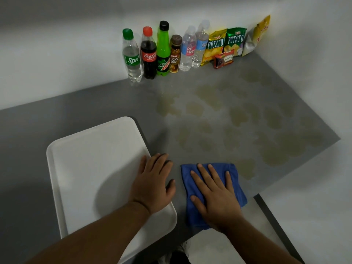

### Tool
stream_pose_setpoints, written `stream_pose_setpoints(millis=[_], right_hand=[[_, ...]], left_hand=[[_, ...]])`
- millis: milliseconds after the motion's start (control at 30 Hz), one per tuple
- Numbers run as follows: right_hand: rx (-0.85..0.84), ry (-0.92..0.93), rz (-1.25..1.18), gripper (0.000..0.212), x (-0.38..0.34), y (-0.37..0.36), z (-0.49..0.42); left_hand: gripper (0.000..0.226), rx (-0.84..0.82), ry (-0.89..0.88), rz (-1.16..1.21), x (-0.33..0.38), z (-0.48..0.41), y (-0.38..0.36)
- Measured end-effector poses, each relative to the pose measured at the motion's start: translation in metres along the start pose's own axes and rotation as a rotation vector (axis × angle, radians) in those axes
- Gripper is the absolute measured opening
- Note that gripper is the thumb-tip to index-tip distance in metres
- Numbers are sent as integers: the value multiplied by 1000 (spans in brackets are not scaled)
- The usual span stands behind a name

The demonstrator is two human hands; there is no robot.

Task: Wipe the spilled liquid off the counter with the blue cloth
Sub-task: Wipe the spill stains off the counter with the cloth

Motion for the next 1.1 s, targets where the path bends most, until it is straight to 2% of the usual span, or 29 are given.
stream_pose_setpoints(millis=[267,500,733,967,1100], right_hand=[[18,-67,-18,71,-10,21,-51],[94,178,-10,66,8,0,-24],[69,-24,-11,70,9,20,-71],[83,83,-5,68,-1,17,-56],[58,-35,14,72,8,17,-47]], left_hand=[[57,11,31,14,-2,1,-2],[55,15,32,49,-4,1,-3],[51,9,38,56,-5,2,-1],[54,92,69,230,-9,-5,15],[55,122,30,168,-31,-29,36]])
Point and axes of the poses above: each hand's wrist, its own z-axis away from the middle knuckle, its own y-axis out of the back of the hand, x = y × z, the point moved 4 cm from there along -z, towards the middle knuckle, and after that the axes turned 14 degrees about z, right-handed, at the moved point
